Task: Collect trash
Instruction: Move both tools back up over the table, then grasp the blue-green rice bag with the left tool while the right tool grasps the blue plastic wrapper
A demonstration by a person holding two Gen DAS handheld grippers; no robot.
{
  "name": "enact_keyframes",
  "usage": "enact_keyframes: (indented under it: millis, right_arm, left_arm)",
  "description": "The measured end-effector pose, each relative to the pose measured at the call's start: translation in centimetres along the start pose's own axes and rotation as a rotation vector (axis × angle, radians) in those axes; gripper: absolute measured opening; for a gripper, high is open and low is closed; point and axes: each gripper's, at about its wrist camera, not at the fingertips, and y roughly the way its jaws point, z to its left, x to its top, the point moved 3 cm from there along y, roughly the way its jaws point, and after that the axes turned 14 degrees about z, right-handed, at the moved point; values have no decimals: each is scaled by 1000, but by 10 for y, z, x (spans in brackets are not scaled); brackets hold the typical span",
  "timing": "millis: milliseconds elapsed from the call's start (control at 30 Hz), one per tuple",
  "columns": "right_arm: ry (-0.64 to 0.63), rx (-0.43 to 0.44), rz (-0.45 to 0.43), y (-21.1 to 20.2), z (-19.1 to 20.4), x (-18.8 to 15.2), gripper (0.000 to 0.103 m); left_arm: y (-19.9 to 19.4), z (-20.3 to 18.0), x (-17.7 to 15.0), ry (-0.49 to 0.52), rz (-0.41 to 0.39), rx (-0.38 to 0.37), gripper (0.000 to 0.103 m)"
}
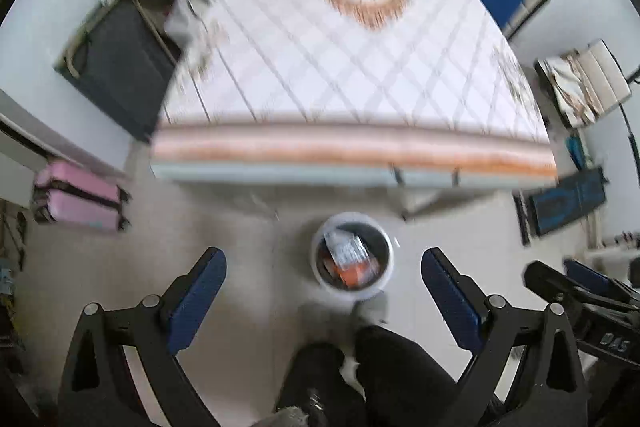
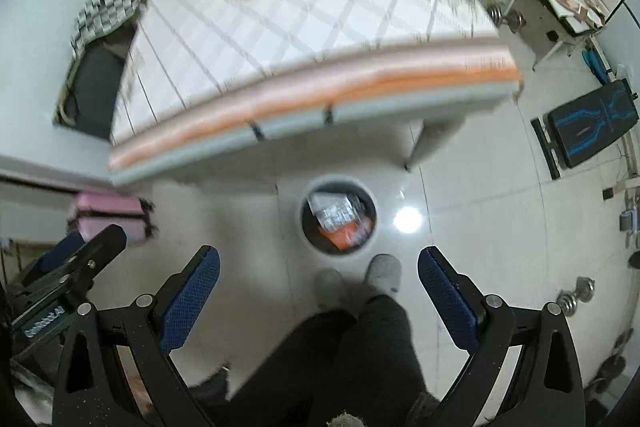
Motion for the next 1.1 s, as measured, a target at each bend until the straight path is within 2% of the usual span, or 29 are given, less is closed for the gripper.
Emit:
enact_keyframes:
  millis: [100,133,267,400,500,533,567,600,633,733,800,900,933,967,1000,1067,1100]
  right_arm:
    - [17,31,-32,-26,10,43,101]
    - [17,31,-39,-28,12,54,101]
    - [5,-4,-70,-45,17,135,101]
    - [-11,-34,-86,-47,18,246,101]
    - [-18,-58,-69,-32,15,344,101]
    - [-17,-60,-50,-23,13,382,101]
    - [-16,-57,-42,-15,11,404,101]
    - [-20,-56,-29,-4,10,447,101]
    - [-20,-63,-24,5,7,466,101]
    - [-29,-83,11,37,7,559,100]
    - [-44,-96,27,56,10,604,99]
    - [-73,-106,56,82,20,658,88]
    - [-86,-96,74,91,23,672,83]
    - [-100,-92,91,99,26,682,70]
    - [-115,-93,98,103,28,687,67]
    - [-171,-150,62,101,35,695,25]
    - [-174,-157,58,100,34,697,22]
  left_arm:
    - [-13,0,37,-21,-64,40,100]
    - [-14,1,54,-36,-71,50,103]
    - [-8,6,117,-97,-84,98,103]
    - [10,-6,180,-159,-62,148,103]
    - [36,-11,236,-226,9,181,103]
    - [42,-11,251,-250,34,176,103]
    - [50,-11,268,-274,60,170,103]
    - [59,-11,286,-295,84,172,103]
    - [64,-14,296,-305,98,174,103]
    - [91,-17,354,-343,161,168,103]
    - [100,-18,382,-364,179,153,103]
    - [106,-17,430,-390,184,110,103]
    - [107,-17,441,-395,183,97,103]
    - [107,-18,459,-399,178,69,103]
    - [106,-19,472,-402,174,51,103]
    - [105,-25,500,-405,163,17,103]
    - [104,-29,515,-404,153,-7,103]
